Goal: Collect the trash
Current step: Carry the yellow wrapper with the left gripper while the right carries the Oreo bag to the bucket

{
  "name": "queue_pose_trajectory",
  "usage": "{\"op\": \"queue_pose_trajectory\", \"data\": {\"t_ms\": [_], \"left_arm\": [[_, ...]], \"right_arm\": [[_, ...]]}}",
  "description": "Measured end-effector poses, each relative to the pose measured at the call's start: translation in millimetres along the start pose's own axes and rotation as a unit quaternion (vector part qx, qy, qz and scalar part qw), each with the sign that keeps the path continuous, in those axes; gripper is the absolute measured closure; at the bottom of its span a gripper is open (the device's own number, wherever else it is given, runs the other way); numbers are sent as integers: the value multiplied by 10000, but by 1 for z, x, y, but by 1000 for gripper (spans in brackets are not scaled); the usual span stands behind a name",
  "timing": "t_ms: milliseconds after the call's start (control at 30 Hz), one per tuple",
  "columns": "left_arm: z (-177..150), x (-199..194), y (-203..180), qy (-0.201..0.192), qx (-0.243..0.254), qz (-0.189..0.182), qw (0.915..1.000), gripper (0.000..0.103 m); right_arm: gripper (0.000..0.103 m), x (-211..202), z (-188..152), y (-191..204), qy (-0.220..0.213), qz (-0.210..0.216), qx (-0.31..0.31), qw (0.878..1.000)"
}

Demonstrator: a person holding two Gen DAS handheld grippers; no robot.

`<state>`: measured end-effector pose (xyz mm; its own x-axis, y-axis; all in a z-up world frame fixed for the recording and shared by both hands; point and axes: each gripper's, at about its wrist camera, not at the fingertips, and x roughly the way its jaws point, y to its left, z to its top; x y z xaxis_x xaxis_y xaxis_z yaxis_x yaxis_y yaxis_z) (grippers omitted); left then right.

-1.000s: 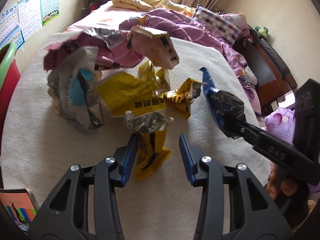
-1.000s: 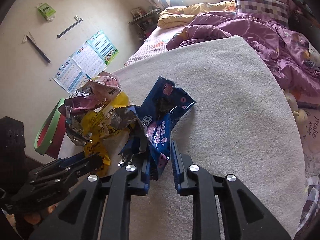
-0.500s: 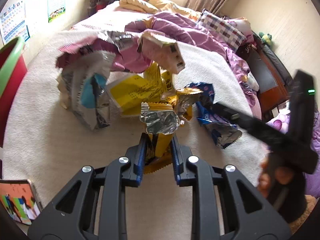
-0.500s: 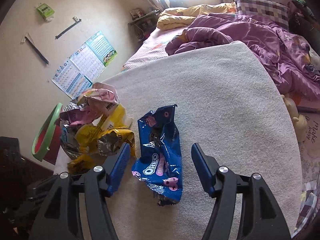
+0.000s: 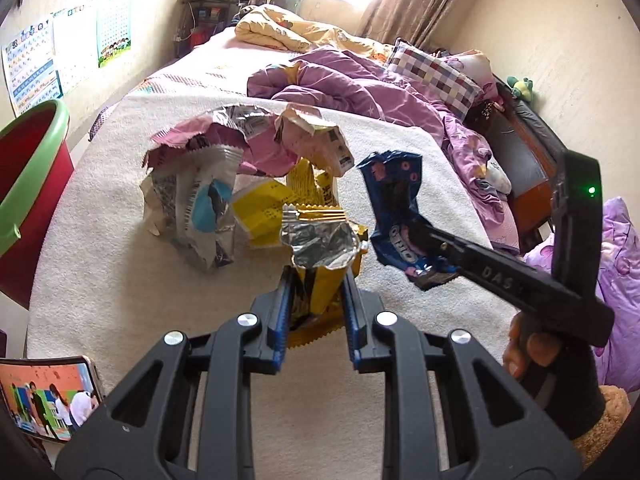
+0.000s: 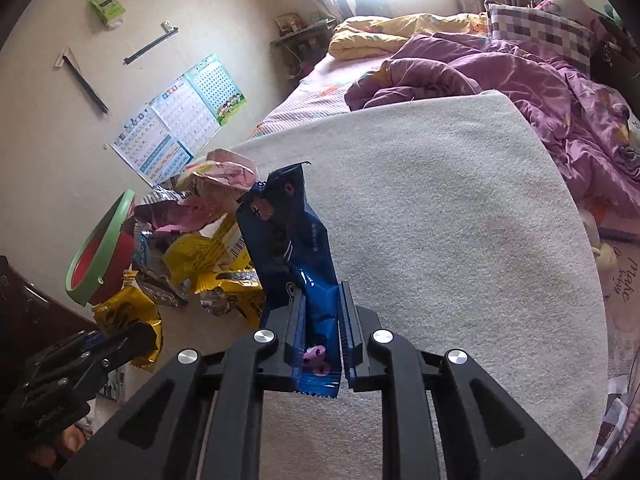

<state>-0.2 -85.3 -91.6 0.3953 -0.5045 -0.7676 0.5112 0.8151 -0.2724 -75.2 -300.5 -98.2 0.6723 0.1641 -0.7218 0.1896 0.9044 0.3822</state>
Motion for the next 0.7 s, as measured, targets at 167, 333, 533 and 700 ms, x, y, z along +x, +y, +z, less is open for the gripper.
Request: {"op": "queue_pose_trajectory", "data": {"t_ms": [167, 333, 533, 700], "left_arm": [[2, -9, 2, -120, 76, -1, 9999, 81], [0, -15, 6, -195, 60, -8, 9998, 81], [-1, -22, 15, -251, 33, -4, 9997, 81], [0, -26, 24, -267, 12, -7, 9996, 81]], "right_arm": [[88, -22, 11, 10, -398, 93, 45, 9992], [88, -35, 19, 28, -621, 251, -62, 9977], [88, -38, 25, 51, -661, 412, -239, 9967], [88, -30, 23, 65, -576, 498, -322, 9966]]}}
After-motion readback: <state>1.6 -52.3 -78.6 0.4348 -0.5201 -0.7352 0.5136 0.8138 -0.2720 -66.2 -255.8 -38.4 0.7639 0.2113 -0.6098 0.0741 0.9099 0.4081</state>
